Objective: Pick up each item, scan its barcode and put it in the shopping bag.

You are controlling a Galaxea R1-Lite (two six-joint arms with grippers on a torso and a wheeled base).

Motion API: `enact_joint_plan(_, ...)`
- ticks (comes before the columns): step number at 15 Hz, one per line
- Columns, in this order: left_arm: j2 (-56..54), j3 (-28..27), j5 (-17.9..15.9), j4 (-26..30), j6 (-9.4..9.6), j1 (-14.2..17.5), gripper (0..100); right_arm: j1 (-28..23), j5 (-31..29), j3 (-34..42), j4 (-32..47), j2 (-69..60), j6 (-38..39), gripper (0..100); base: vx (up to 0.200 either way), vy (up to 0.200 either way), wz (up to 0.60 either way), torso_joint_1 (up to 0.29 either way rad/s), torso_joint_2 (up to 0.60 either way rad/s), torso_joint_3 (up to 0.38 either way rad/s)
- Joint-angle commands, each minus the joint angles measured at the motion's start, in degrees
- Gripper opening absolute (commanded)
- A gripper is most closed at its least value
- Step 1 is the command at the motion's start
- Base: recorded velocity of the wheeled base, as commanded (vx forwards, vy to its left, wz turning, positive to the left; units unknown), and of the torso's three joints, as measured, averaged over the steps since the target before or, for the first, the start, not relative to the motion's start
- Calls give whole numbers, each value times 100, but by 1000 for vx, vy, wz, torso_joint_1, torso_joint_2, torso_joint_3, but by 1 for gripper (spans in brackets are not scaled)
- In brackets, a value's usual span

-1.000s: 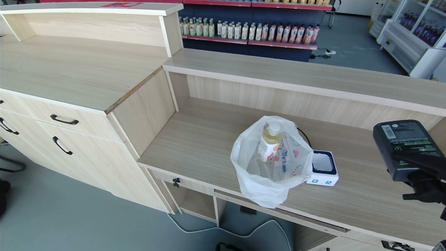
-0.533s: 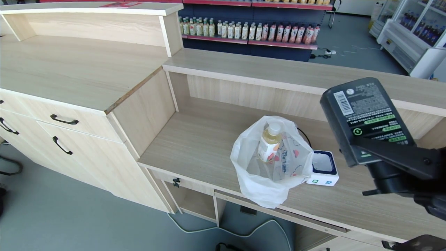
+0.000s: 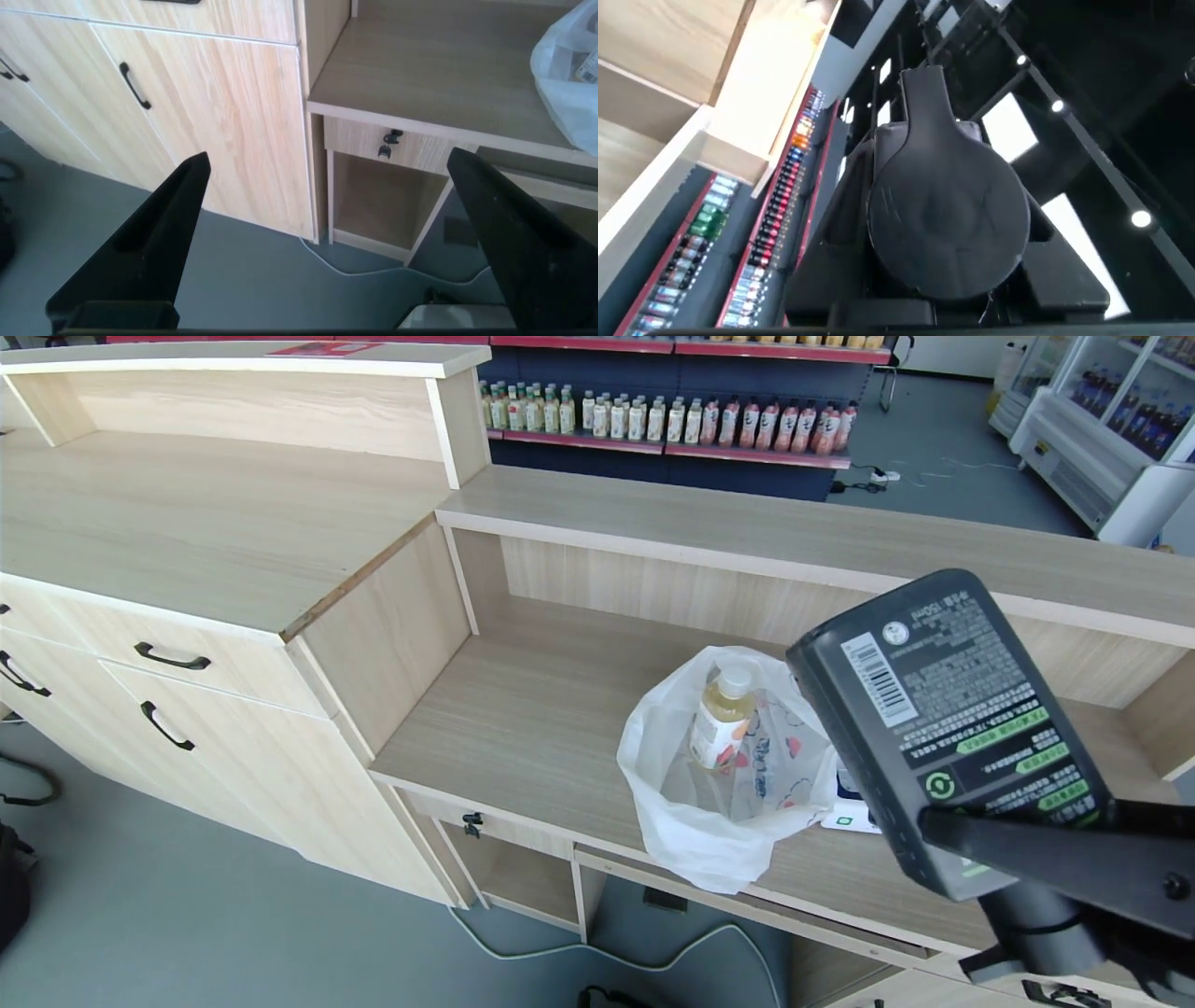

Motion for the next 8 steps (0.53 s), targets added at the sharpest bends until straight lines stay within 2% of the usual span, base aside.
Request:
enact_joint_plan(1,-2,0,2,-1,-1,0,100,92,55,12,4,26,-37,0,0,0,0,0,0,0)
enact_joint_plan(4,-2,0,2,-1,-1,0,100,373,108,21,13,-1,-37,0,0,0,0,0,0,0)
enact_joint_plan(8,-2,0,2,-1,-1,0,100,320,415,56,57,-159,-37,0,0,0,0,0,0,0)
